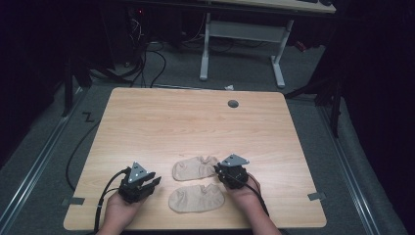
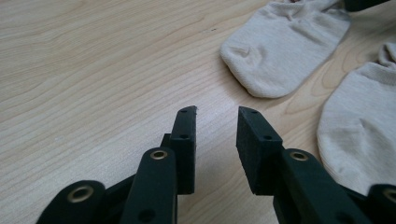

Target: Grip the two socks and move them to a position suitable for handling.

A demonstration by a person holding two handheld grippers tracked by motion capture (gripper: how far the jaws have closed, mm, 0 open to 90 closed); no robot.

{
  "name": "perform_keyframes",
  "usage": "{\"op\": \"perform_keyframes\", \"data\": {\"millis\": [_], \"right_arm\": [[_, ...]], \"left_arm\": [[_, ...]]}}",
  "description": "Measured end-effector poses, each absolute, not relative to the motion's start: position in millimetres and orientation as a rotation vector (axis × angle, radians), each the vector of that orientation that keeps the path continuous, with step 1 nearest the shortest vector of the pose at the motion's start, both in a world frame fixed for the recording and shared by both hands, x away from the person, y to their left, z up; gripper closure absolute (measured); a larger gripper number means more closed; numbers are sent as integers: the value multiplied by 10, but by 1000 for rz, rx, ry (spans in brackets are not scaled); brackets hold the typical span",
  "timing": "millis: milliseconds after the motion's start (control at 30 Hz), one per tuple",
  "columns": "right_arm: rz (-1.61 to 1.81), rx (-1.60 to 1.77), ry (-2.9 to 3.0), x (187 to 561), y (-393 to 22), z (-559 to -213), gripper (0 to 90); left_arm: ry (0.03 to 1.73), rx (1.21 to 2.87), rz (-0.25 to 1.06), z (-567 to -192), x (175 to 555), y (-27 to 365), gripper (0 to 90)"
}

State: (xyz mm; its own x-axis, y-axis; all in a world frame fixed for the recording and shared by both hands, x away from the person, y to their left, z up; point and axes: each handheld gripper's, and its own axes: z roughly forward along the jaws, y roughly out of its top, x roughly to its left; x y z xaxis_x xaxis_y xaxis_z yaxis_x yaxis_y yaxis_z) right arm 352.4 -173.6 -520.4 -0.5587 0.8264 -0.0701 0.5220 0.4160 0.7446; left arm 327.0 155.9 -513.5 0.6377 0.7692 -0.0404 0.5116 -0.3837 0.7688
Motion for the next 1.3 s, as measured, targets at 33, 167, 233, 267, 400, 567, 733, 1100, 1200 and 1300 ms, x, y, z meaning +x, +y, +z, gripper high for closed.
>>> {"op": "perform_keyframes", "data": {"millis": [33,167,233,267,400,567,733,1100,1200,1300], "right_arm": [[956,1151,2224,3524,-1759,-5182,742],[991,1168,2193,3535,-1843,-5143,663],[1008,1179,2184,3551,-1878,-5133,650],[1007,1183,2178,3557,-1883,-5126,657],[990,1189,2164,3575,-1880,-5105,665],[998,1180,2158,3596,-1882,-5090,664],[1014,1194,2166,3632,-1896,-5105,647],[968,1245,2260,3740,-1847,-5248,669],[951,1241,2266,3744,-1830,-5274,712],[957,1228,2267,3741,-1824,-5280,743]], "left_arm": [[1005,2063,423,-5140,3279,1549,678],[1015,2041,417,-5152,3332,1499,617],[1008,2048,423,-5154,3352,1465,596],[1007,2044,427,-5153,3358,1446,586],[997,2029,424,-5116,3410,1361,541],[980,2029,412,-5103,3478,1224,492],[1006,2008,348,-5140,3574,1108,502],[1052,2079,369,-5281,3679,995,685],[1050,2089,383,-5295,3667,995,731],[1045,2090,381,-5301,3661,1008,784]]}}
